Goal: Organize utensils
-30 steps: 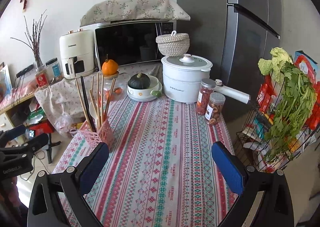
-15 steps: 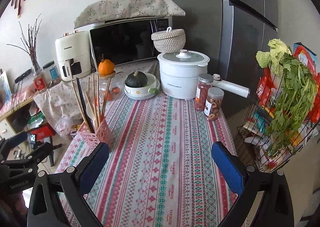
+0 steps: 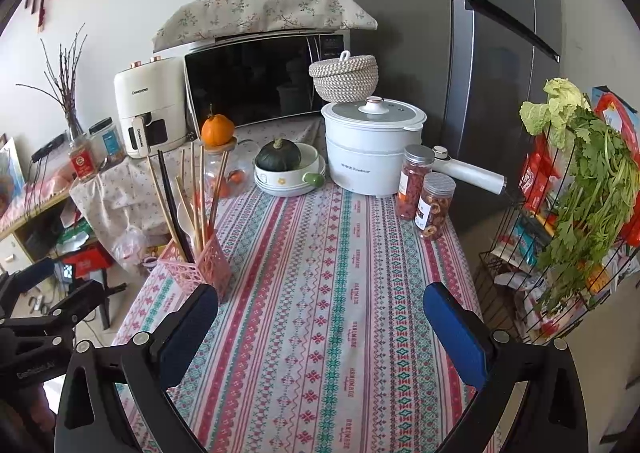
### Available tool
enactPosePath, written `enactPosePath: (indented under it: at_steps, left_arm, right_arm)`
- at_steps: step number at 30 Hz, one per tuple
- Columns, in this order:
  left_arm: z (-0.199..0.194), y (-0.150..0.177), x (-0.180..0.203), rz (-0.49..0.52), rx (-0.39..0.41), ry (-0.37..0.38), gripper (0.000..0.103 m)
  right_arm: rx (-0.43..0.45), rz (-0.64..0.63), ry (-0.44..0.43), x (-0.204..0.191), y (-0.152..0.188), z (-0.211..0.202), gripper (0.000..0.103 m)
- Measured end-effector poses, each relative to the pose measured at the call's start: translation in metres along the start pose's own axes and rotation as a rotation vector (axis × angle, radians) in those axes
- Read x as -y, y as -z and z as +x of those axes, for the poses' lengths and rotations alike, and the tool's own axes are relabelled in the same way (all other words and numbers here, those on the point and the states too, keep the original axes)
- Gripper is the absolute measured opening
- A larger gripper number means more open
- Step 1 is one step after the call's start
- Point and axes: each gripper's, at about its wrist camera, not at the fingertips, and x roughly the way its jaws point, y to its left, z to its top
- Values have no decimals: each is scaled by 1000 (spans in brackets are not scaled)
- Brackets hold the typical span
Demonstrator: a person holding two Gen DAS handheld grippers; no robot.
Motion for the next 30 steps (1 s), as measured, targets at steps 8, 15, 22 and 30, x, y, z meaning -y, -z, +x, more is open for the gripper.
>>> enactPosePath:
  at_steps: [8, 15, 22, 30]
  left_arm:
    - [-1, 0, 0, 1, 2, -1, 102]
    - [-1, 0, 1, 6, 3, -3, 102]
    - [0, 0, 1, 6, 2, -3, 102]
    - [0, 1, 2, 6, -30, 13, 102]
  right_arm:
    - [-2, 6, -6, -1, 0, 0, 103]
    - [-2, 7, -5, -1, 0, 0, 103]
    - [-3, 7, -5, -2, 0, 0, 103]
    - [-27, 4, -10, -2, -1, -2, 103]
